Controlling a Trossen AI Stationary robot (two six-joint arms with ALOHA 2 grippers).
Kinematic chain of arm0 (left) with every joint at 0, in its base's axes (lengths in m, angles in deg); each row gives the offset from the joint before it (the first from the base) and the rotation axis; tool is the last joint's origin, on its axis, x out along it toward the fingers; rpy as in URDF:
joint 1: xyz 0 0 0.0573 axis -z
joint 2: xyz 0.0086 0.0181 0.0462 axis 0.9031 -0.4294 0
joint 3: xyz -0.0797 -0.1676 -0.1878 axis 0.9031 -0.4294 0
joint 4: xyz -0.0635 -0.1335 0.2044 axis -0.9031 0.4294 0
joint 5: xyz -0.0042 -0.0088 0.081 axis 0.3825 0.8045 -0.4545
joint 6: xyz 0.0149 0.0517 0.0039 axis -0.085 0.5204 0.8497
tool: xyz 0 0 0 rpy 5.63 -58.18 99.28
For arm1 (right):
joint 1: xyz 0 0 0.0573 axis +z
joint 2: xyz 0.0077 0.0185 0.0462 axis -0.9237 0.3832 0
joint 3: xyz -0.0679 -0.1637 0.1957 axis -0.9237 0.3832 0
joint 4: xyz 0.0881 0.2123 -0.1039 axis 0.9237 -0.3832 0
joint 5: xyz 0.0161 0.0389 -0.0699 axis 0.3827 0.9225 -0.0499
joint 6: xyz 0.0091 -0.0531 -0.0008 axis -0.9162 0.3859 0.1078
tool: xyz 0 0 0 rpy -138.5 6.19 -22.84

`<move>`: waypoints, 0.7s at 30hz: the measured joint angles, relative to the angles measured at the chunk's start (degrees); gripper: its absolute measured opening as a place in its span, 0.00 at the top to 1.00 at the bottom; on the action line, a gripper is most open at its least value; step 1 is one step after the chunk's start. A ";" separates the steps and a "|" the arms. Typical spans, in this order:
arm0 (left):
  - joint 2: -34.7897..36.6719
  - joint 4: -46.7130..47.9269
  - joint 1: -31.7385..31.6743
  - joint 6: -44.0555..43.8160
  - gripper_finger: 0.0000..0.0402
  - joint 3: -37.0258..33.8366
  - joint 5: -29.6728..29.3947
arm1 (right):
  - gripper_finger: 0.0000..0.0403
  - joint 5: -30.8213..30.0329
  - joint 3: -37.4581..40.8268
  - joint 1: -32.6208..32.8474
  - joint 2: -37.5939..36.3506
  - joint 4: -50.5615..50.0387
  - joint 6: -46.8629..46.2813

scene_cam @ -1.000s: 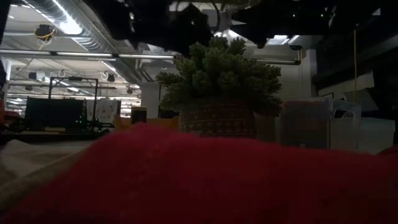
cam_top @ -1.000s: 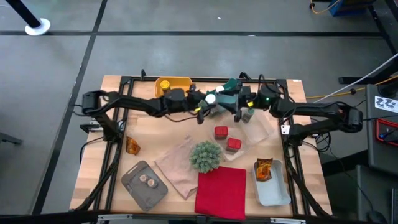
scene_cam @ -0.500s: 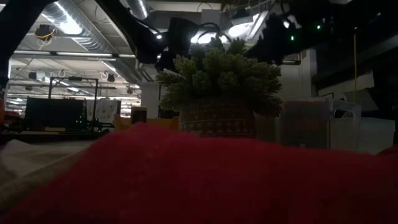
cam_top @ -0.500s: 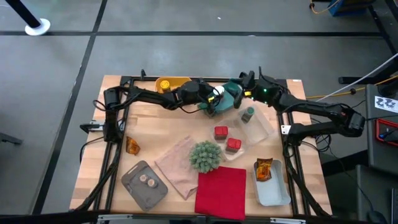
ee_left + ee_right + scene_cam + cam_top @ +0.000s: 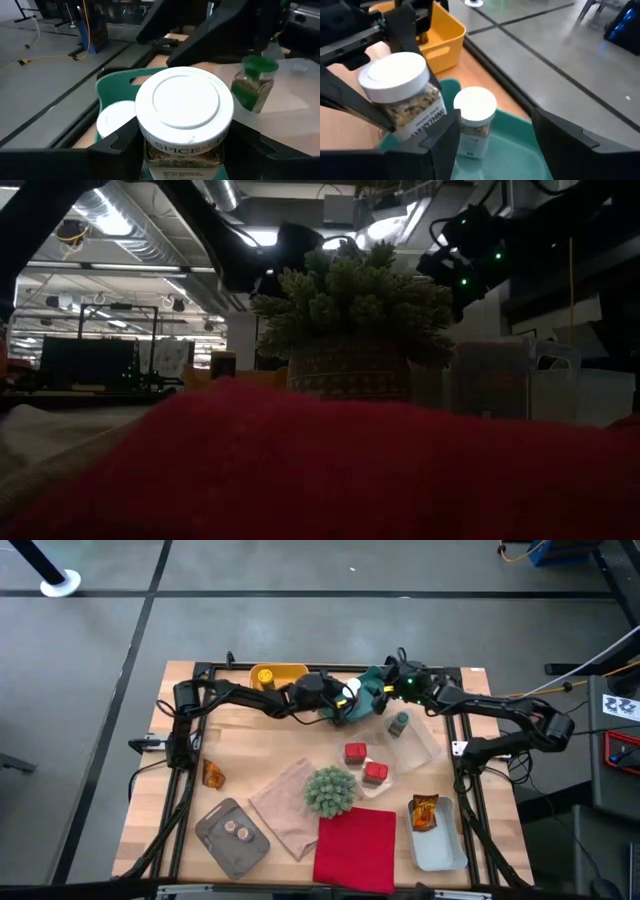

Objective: Sort spices by type
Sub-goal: Put the white seasoning bottle into the green bin

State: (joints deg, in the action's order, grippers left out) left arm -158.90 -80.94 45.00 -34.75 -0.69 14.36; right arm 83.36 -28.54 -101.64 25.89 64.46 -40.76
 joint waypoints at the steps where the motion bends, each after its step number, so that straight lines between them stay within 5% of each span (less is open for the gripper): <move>1: -0.45 -0.25 0.00 0.05 0.51 0.00 -0.02 | 0.39 0.00 0.00 0.02 0.56 0.03 0.00; 21: -4.73 -1.85 0.02 4.57 0.51 -0.02 -0.03 | 0.39 3.02 0.00 0.02 1.90 -1.22 0.00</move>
State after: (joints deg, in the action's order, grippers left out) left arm -163.63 -82.80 45.02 -30.19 -0.71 14.32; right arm 86.37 -28.54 -101.62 27.79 63.25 -40.76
